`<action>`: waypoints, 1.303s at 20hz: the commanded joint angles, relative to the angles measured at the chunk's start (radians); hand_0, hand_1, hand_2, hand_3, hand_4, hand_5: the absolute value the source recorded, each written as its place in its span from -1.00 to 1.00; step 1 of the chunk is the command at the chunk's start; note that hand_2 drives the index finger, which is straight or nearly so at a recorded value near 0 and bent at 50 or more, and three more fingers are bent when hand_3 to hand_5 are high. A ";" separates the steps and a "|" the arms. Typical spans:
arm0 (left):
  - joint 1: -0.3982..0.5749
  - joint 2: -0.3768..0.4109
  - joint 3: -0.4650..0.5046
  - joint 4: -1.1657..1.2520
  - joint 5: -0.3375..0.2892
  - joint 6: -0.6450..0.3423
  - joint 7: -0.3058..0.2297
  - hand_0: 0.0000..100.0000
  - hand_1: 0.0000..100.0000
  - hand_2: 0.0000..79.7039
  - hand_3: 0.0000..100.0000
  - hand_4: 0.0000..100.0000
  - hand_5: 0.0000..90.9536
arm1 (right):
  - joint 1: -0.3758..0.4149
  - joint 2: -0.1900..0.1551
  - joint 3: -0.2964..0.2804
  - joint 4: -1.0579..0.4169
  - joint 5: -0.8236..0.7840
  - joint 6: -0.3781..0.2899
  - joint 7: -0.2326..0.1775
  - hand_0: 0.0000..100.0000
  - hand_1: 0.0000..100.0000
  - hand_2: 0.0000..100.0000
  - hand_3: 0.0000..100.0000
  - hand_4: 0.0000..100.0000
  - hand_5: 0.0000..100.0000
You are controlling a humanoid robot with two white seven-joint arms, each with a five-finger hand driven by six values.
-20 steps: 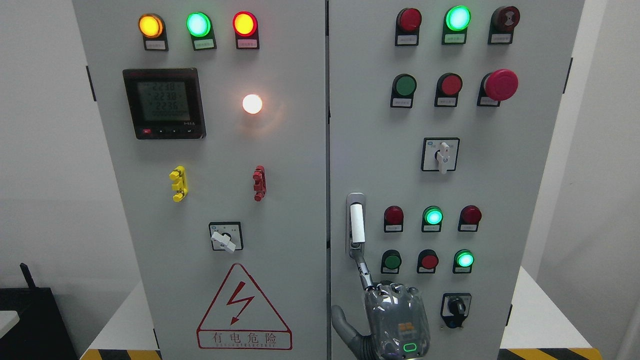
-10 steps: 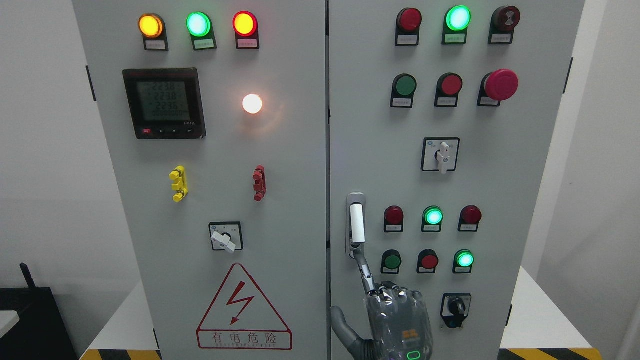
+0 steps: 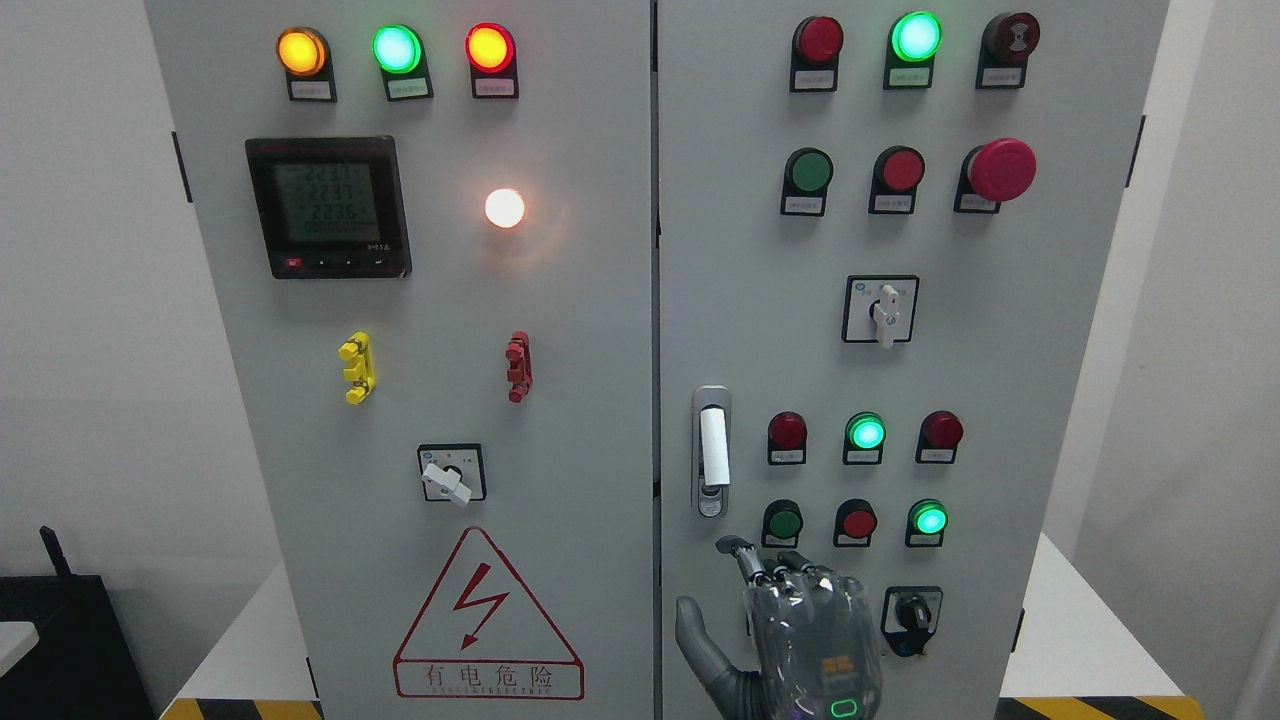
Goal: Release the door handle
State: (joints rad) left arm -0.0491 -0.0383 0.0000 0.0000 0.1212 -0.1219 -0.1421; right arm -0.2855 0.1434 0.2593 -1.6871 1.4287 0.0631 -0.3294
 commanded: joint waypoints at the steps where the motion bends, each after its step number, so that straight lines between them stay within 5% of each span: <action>1: 0.000 0.000 0.011 0.017 0.000 -0.001 -0.001 -0.76 -0.22 -1.00 -1.00 -1.00 -1.00 | -0.012 0.002 -0.017 -0.026 0.001 0.006 0.004 -0.21 -0.79 0.90 1.00 0.82 0.92; 6: 0.000 0.000 0.011 0.017 0.000 -0.001 -0.001 -0.76 -0.22 -1.00 -1.00 -1.00 -1.00 | -0.020 0.002 -0.014 -0.040 0.015 0.008 0.016 -0.18 -1.00 0.91 1.00 0.82 0.92; 16: 0.000 0.000 0.011 0.017 0.000 -0.001 -0.001 -0.76 -0.22 -1.00 -1.00 -1.00 -1.00 | -0.026 0.002 0.000 -0.039 0.030 0.113 0.058 -0.33 -1.00 0.95 1.00 0.84 0.93; 26: 0.000 0.000 0.011 0.017 0.000 0.001 -0.001 -0.76 -0.22 -1.00 -1.00 -1.00 -1.00 | -0.030 0.002 0.021 -0.039 0.026 0.136 0.058 -0.32 -1.00 0.97 1.00 0.86 0.94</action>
State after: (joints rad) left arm -0.0491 -0.0383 0.0000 0.0000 0.1212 -0.1216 -0.1421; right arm -0.3143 0.1455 0.2651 -1.7221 1.4555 0.1950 -0.2706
